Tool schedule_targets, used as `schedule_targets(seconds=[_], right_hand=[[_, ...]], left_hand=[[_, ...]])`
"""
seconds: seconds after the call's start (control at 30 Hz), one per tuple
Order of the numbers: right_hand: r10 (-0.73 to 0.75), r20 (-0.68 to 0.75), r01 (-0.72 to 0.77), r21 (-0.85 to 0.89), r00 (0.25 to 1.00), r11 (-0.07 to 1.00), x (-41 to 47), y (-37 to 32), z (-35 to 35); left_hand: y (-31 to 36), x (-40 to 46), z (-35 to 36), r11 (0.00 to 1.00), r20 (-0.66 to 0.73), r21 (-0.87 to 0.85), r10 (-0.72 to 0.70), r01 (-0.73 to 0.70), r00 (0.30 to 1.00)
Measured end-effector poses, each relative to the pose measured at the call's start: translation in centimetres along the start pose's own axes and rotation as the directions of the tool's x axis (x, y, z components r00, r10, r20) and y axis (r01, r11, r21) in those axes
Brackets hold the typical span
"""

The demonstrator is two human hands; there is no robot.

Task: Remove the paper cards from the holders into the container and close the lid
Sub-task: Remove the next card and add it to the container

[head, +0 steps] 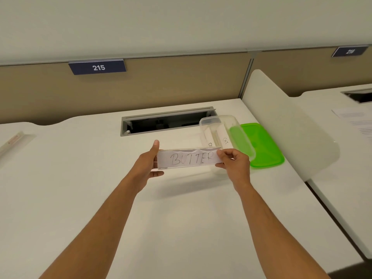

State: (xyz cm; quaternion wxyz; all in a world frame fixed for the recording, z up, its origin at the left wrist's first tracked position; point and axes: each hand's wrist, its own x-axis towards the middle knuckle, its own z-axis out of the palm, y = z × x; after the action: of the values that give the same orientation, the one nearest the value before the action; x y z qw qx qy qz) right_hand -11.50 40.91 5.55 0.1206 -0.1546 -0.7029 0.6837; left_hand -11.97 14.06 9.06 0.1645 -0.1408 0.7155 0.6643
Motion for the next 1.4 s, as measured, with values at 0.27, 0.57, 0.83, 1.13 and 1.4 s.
schedule_targets(seconds=[0.27, 0.57, 0.83, 1.13, 1.4], right_hand=[[0.003, 0.081, -0.006, 0.028, 0.997, 1.0, 0.7, -0.3, -1.0], [-0.106, 0.125, 0.116, -0.071, 0.986, 0.991, 1.7, -0.7, -2.5], [-0.045, 0.488, 0.126, -0.134, 0.871, 0.983, 2.8, -2.4, -4.9], [0.093, 0.599, 0.191, -0.394, 0.796, 0.899, 3.8, -2.6, -7.6], [0.043, 0.524, 0.155, -0.329, 0.851, 0.931, 4.7, -2.6, -9.8]], left_hand=[[-1.2, 0.7, 1.0, 0.995, -0.021, -0.098, 0.032, -0.034, 0.999], [-1.7, 1.2, 1.6, 0.973, 0.014, -0.229, 0.003, 0.0, 1.0], [-0.4, 2.1, 3.4, 0.979, 0.059, -0.205, 0.004, 0.008, 0.998], [0.8, 3.8, 6.0, 0.996, 0.086, -0.089, 0.014, -0.006, 0.996], [1.4, 6.0, 9.7, 0.993, 0.046, 0.031, 0.111, -0.112, 0.993]])
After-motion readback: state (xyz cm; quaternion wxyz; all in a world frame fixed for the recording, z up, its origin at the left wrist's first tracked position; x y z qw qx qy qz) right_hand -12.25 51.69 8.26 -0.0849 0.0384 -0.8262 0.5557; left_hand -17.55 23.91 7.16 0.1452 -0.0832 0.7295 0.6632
